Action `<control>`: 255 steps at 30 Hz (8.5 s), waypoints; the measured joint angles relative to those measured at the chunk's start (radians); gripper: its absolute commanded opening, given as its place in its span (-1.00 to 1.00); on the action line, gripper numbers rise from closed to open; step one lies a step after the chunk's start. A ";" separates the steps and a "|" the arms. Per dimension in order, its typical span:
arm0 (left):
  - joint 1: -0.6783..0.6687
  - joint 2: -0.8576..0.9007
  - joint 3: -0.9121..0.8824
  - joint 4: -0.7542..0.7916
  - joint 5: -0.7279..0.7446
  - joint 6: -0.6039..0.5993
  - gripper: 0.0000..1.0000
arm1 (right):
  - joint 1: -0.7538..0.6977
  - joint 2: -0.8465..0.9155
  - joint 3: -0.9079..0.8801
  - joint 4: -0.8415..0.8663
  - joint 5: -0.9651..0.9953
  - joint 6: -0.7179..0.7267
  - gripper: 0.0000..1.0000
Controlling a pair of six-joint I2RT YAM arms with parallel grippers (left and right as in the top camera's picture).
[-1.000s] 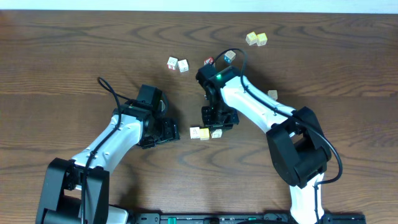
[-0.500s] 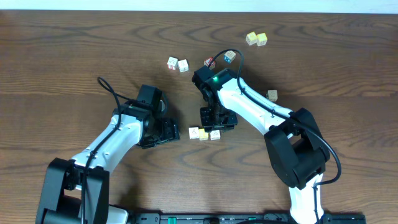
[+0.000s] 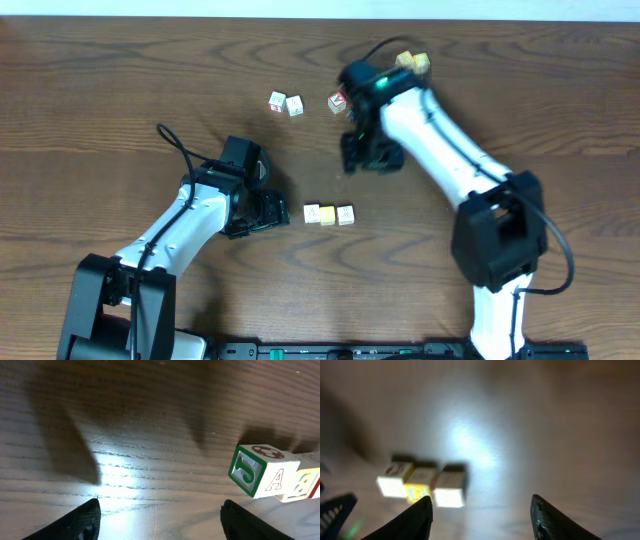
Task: Lift 4 blocks
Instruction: 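Move right gripper to the right and grasp the white '0' block, then carry the '0' block left and set it at the row's right end, then open right gripper and raise it away to the upper right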
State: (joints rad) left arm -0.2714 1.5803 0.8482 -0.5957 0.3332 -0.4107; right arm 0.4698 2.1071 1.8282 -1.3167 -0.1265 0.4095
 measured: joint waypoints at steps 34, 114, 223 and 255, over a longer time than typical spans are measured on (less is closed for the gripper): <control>0.000 0.000 0.000 0.014 0.000 0.000 0.54 | -0.346 -0.001 -0.288 0.367 0.119 -0.241 0.12; 0.000 0.000 0.000 0.019 0.000 0.000 0.54 | -0.307 -0.001 -0.342 0.496 0.201 -0.298 -0.31; 0.000 0.000 0.000 0.044 0.000 0.000 0.54 | -0.435 -0.001 -0.027 -0.003 -0.013 -0.196 0.99; 0.277 -0.643 0.100 -0.328 -0.161 0.069 0.52 | -0.131 -0.400 -0.274 -0.150 0.143 -0.048 0.99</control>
State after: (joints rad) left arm 0.0059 0.9375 0.9482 -0.9234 0.1722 -0.3420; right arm 0.3389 1.7069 1.5547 -1.4670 0.0162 0.3611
